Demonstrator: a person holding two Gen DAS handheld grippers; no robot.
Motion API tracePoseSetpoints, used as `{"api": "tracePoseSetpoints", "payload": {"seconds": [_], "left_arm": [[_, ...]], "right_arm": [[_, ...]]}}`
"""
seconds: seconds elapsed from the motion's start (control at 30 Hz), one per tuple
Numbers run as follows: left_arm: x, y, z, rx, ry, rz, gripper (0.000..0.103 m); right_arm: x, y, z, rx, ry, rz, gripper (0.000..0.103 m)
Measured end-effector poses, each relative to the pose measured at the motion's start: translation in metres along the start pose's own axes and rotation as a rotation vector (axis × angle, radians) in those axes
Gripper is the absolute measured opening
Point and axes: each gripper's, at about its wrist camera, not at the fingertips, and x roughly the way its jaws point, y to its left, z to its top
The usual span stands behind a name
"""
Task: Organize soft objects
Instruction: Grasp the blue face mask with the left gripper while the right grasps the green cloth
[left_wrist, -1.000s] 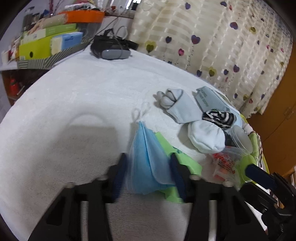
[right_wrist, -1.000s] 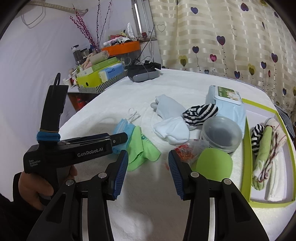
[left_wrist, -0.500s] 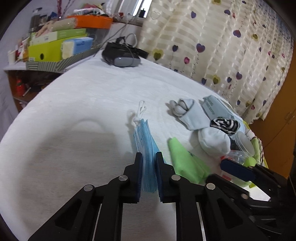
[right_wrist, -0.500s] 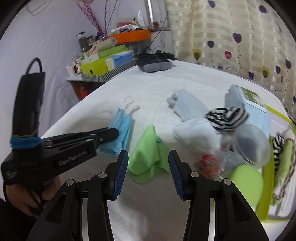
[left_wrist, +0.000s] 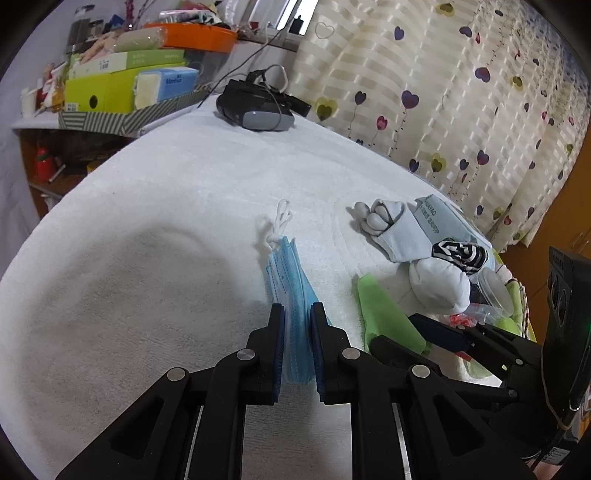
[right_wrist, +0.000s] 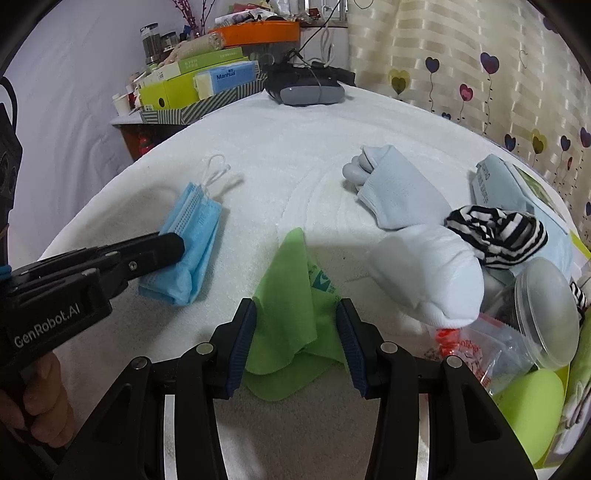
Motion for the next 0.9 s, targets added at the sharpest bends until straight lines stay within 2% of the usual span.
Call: {"api": "tracePoseSetpoints", "payload": {"seconds": [0.07, 0.1, 0.13, 0.23, 0.43, 0.63, 0.9], "left_arm": [[-0.001, -0.001, 0.0, 0.001, -0.001, -0.001, 0.013], [-0.001, -0.001, 0.0, 0.0, 0.0, 0.001, 0.013], [-0.001, -0.001, 0.0, -0.001, 0.0, 0.003, 0.013], [-0.003, -0.002, 0.0, 0.005, -0.007, 0.002, 0.013], [-0.018, -0.014, 0.0, 0.028, -0.034, -0.004, 0.013], [-0.039, -0.033, -0.004, 0.065, -0.068, -0.014, 0.013], [-0.055, -0.075, -0.015, 0.14, -0.084, -0.054, 0.013]], "right_arm": [[-0.001, 0.001, -0.001, -0.01, -0.007, 0.011, 0.03], [-0.001, 0.002, 0.0, -0.011, -0.008, 0.017, 0.016], [-0.001, 0.002, 0.0, -0.011, -0.01, 0.022, 0.009], [-0.005, 0.001, -0.002, -0.005, -0.022, 0.039, 0.007], [-0.033, 0.001, -0.004, -0.002, -0.099, 0.082, 0.007], [-0.066, -0.003, -0.011, 0.009, -0.171, 0.094, 0.007], [-0.109, -0.018, -0.029, 0.05, -0.255, 0.073, 0.007]]}}
